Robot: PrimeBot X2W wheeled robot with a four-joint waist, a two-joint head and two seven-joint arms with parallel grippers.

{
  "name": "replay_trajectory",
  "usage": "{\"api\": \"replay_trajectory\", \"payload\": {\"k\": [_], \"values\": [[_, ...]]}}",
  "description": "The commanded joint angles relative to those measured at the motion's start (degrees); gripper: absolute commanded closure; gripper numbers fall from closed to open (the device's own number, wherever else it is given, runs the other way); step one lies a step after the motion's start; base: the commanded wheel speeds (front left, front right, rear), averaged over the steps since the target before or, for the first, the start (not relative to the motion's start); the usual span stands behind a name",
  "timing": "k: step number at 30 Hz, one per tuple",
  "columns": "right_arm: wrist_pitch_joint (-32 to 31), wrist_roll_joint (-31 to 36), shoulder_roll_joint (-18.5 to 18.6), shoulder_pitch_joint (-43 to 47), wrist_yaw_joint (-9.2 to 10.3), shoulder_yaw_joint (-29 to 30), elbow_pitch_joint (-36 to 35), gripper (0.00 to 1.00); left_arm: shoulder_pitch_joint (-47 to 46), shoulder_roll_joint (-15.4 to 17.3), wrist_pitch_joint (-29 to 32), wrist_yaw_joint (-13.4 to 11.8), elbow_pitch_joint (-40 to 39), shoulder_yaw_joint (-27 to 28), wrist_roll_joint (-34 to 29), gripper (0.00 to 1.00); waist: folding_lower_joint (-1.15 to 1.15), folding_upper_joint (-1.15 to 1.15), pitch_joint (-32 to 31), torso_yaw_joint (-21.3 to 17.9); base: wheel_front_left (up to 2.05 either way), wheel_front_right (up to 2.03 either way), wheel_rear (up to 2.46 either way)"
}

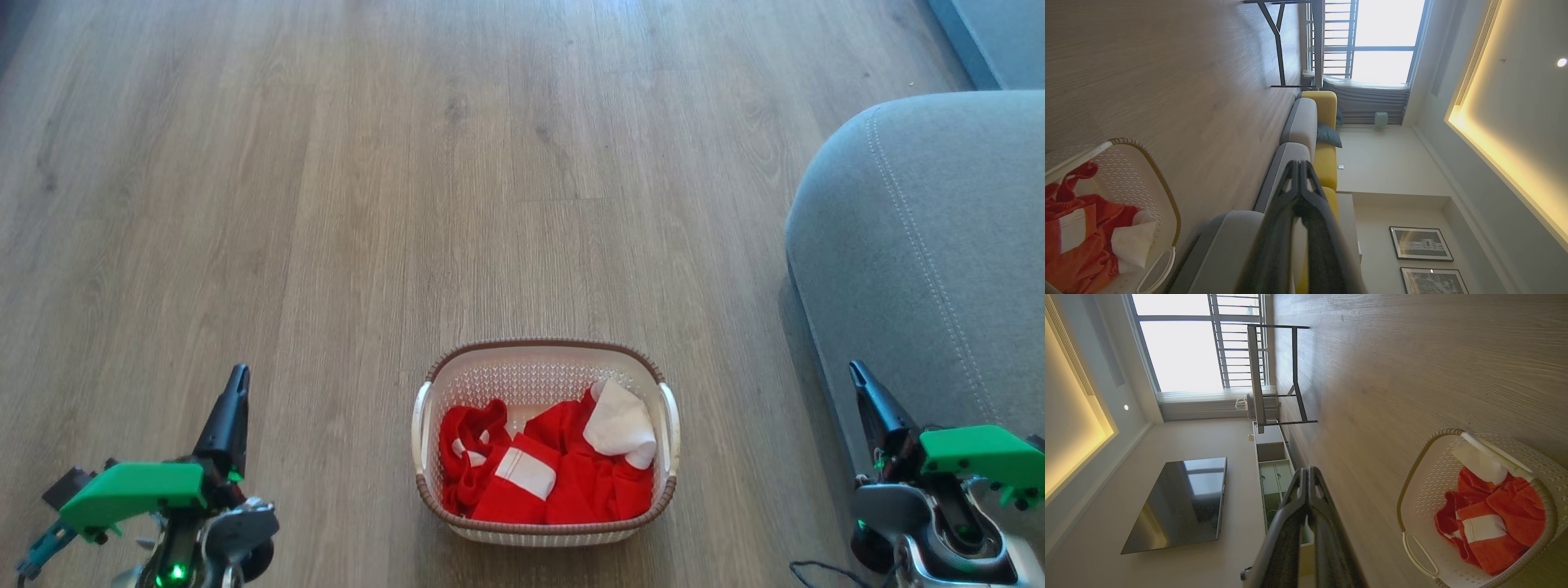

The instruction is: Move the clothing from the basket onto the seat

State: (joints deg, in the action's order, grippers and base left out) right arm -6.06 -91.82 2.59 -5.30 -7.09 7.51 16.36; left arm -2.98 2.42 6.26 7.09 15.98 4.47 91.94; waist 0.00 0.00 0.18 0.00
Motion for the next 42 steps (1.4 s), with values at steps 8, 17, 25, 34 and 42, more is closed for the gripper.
{"api": "replay_trajectory", "payload": {"k": [8, 17, 25, 34, 42], "values": [[-0.4, -0.4, 0.3, -0.9, -0.4, -1.0, -2.3, 1.0, -3.2, 0.5, 0.2, 0.4, -2.0, 2.0, 0.2, 1.0, 0.0, 0.0, 0.0, 0.0, 0.0, 0.0, 0.0], [-0.4, -0.4, 0.3, -0.9, -0.4, -1.0, -2.3, 1.0, -3.2, 0.5, 0.2, 0.4, -2.0, 2.0, 0.2, 1.0, 0.0, 0.0, 0.0, 0.0, 0.0, 0.0, 0.0], [-0.4, -0.4, 0.3, -0.9, -0.4, -1.0, -2.3, 1.0, -3.2, 0.5, 0.2, 0.4, -2.0, 2.0, 0.2, 1.0, 0.0, 0.0, 0.0, 0.0, 0.0, 0.0, 0.0], [-0.4, -0.4, 0.3, -0.9, -0.4, -1.0, -2.3, 1.0, -3.2, 0.5, 0.2, 0.4, -2.0, 2.0, 0.2, 1.0, 0.0, 0.0, 0.0, 0.0, 0.0, 0.0, 0.0], [-0.4, -0.4, 0.3, -0.9, -0.4, -1.0, -2.3, 1.0, -3.2, 0.5, 0.2, 0.4, -2.0, 2.0, 0.2, 1.0, 0.0, 0.0, 0.0, 0.0, 0.0, 0.0, 0.0]]}}
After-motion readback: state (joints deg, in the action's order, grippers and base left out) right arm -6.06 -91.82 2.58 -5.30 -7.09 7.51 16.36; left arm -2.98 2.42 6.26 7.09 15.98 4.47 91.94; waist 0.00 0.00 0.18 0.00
